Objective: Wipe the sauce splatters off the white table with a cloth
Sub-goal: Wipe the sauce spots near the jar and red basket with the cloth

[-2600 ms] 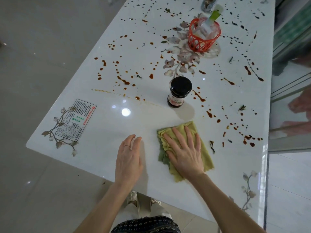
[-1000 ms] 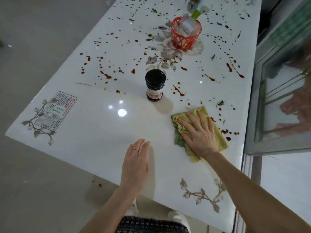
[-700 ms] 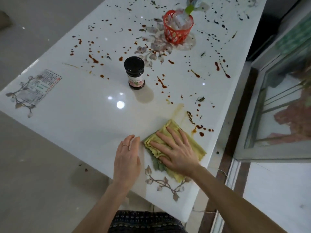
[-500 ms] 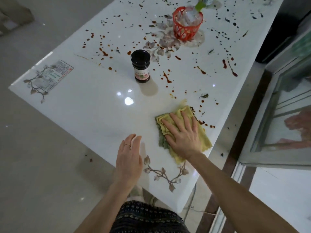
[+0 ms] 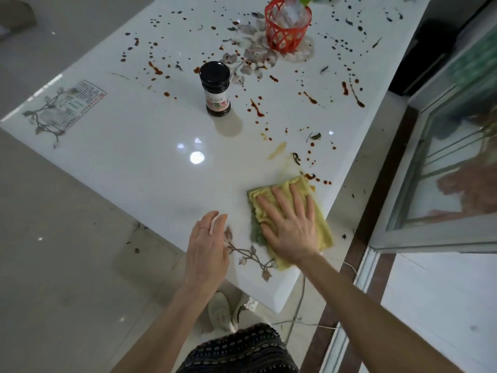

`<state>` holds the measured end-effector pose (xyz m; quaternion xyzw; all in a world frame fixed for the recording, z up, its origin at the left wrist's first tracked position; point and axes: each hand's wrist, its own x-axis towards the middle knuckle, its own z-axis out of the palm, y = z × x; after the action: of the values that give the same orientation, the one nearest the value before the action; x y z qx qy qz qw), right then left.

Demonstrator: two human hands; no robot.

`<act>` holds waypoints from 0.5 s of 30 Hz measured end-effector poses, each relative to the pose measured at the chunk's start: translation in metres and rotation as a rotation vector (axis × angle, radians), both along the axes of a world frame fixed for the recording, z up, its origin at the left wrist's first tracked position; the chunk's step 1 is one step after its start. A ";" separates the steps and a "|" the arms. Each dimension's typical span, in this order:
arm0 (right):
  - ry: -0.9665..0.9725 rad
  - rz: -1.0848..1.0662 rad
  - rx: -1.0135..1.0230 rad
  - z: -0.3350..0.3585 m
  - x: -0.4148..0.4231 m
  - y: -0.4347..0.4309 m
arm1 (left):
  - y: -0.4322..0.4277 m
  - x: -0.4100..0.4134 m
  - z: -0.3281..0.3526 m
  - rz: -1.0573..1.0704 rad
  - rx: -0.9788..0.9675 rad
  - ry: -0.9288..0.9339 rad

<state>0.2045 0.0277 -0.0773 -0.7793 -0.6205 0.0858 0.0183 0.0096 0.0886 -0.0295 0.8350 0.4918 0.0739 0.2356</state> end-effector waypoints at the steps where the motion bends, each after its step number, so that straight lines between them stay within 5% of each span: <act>1: 0.001 0.025 0.014 -0.001 -0.013 -0.009 | -0.002 0.000 0.000 -0.015 -0.008 -0.002; 9: 0.018 0.324 0.051 -0.005 0.006 -0.032 | -0.007 0.026 -0.001 -0.024 -0.038 -0.016; 15: -0.022 0.431 0.054 -0.014 0.106 0.002 | 0.006 0.071 -0.007 0.094 0.023 0.011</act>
<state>0.3108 0.0297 -0.0910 -0.6285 -0.7751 0.0627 0.0134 0.0808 0.0947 -0.0366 0.8140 0.5309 0.0859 0.2196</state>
